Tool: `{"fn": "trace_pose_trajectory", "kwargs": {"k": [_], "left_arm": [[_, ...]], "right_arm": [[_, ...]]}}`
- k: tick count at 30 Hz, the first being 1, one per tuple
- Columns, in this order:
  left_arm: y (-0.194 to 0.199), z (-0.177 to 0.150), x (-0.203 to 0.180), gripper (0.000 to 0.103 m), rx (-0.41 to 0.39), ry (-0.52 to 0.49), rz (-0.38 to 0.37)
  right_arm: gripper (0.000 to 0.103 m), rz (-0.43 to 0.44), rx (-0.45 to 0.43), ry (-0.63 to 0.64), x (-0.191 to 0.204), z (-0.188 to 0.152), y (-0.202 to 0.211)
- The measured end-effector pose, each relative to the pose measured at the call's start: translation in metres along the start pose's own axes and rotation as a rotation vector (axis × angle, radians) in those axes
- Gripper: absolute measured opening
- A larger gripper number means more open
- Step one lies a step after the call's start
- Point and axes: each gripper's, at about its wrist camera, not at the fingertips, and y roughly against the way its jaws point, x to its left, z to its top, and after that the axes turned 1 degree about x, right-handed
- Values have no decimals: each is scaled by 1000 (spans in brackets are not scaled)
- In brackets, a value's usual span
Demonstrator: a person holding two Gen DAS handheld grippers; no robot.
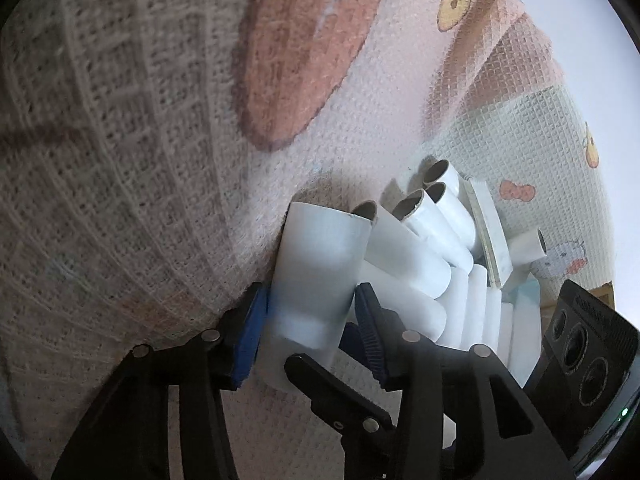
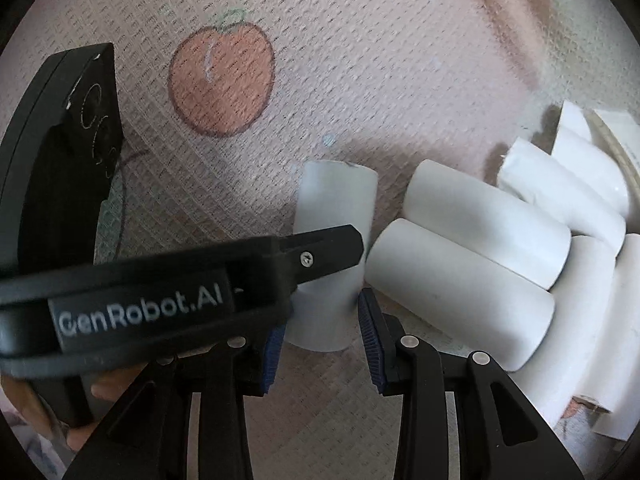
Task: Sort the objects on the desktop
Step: 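Close the right gripper around another white cardboard tube, then lift the second tube and carry it toward the cardboard box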
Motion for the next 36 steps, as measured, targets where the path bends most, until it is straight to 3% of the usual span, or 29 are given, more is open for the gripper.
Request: {"fn": "trace_pose_trajectory", "kwargs": {"k": [7,13,19,28,36], "left_arm": [[-5,1,-1,49,50,-75,15],[-8,-1,1,48,99,-65,6],[1,0,-3,48,97,-52,-43],[30,-6,-27,48,18,-148,-75],[40,-19,-38,48,13,-185,-197]], "right_arm": [[39,4,16,-53,2,-4,-9],[40,-32,43,-37,13,-6,-18],[40,-79,25,14,29,-7,-6],[40,-116,-43,86,55,-9,25],[40,-201,-53,207,77,-25,49]]}}
